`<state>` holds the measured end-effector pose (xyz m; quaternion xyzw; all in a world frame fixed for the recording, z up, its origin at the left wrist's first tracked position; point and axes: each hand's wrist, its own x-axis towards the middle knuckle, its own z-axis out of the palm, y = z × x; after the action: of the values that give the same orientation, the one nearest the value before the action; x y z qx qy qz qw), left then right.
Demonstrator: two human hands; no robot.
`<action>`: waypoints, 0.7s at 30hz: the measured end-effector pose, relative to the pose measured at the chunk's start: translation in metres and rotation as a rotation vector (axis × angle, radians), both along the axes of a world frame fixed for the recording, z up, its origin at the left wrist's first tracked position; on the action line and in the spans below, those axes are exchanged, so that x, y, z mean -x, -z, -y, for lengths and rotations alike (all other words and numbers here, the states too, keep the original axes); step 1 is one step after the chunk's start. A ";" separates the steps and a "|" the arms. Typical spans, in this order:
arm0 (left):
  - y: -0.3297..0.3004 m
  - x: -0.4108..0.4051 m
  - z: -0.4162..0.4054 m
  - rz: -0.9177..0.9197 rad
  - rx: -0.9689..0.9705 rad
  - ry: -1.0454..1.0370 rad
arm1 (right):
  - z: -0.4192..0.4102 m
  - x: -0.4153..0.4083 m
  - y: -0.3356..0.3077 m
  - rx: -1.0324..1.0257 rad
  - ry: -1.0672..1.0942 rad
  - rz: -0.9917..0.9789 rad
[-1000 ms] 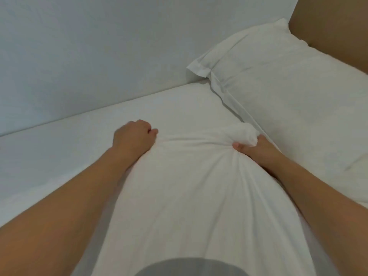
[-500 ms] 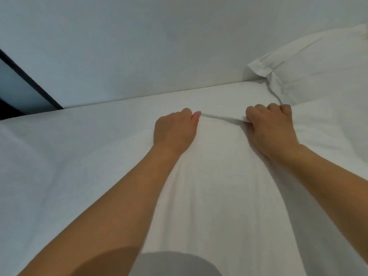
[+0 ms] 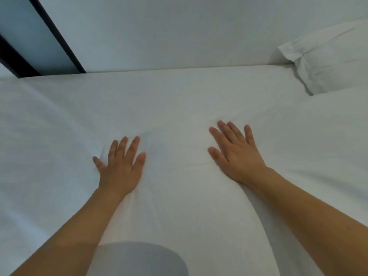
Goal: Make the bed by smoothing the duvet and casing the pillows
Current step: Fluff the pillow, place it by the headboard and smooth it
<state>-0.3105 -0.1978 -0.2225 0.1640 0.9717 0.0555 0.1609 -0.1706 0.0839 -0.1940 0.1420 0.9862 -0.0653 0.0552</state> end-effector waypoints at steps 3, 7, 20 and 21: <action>-0.029 -0.010 -0.026 -0.049 0.034 -0.058 | -0.003 -0.007 -0.007 0.005 0.010 0.039; -0.089 -0.138 -0.066 -0.098 -0.269 0.320 | -0.009 -0.076 -0.027 0.019 0.061 0.030; -0.064 -0.331 -0.064 -0.181 -0.174 0.570 | -0.043 -0.373 -0.032 -0.185 0.397 0.002; -0.054 -0.344 -0.054 -0.233 -0.091 0.617 | -0.039 -0.387 -0.029 -0.196 0.410 -0.009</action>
<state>0.0335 -0.1440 -0.1688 0.4630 0.8844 0.0284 0.0506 0.2164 0.1226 -0.1648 0.3440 0.9385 0.0203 0.0224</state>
